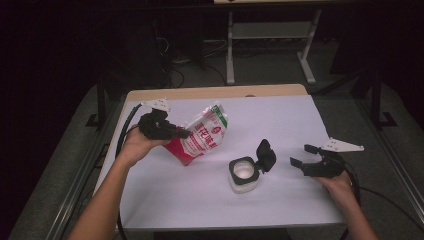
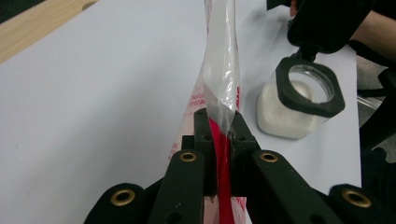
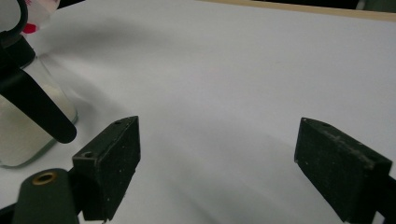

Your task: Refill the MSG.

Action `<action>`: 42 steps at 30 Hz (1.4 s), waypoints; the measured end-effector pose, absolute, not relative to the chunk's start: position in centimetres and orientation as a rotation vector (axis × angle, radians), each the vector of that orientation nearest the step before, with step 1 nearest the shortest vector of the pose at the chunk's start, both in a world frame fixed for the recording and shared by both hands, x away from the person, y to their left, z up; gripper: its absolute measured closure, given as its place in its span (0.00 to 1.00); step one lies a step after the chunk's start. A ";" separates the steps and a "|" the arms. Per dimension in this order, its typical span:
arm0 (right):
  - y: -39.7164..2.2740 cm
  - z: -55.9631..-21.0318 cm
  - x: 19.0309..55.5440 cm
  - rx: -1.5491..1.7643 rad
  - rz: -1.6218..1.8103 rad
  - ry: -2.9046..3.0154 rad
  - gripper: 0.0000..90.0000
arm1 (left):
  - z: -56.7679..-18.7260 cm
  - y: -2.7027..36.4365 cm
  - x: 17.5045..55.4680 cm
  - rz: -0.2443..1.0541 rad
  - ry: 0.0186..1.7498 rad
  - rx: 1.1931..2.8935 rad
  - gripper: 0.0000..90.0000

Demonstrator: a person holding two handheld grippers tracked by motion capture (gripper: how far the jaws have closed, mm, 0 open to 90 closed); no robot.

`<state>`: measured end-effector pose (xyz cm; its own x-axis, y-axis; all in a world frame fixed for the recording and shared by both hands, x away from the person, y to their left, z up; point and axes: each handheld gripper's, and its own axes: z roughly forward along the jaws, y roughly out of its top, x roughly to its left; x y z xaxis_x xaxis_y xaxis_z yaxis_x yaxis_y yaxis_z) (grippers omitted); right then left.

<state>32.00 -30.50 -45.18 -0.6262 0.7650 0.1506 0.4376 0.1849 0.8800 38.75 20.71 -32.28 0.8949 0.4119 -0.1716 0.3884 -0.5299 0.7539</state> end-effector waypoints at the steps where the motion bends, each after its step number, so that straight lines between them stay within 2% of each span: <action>1: -30.5 -45.2 32.0 1.140 1.418 2.144 0.16 | -32.4 20.8 38.7 0.031 0.577 2.190 0.96; 6: -30.5 -45.2 32.0 1.139 1.418 2.144 0.15 | -33.2 21.4 38.3 0.035 0.597 2.234 0.96; 25: -30.2 -45.3 32.0 1.142 1.411 2.154 0.16 | -33.9 26.3 35.9 0.053 0.690 2.197 0.96; 42: -30.1 -45.3 32.0 1.145 1.402 2.159 0.16 | -36.3 30.3 33.8 0.007 0.780 2.190 0.96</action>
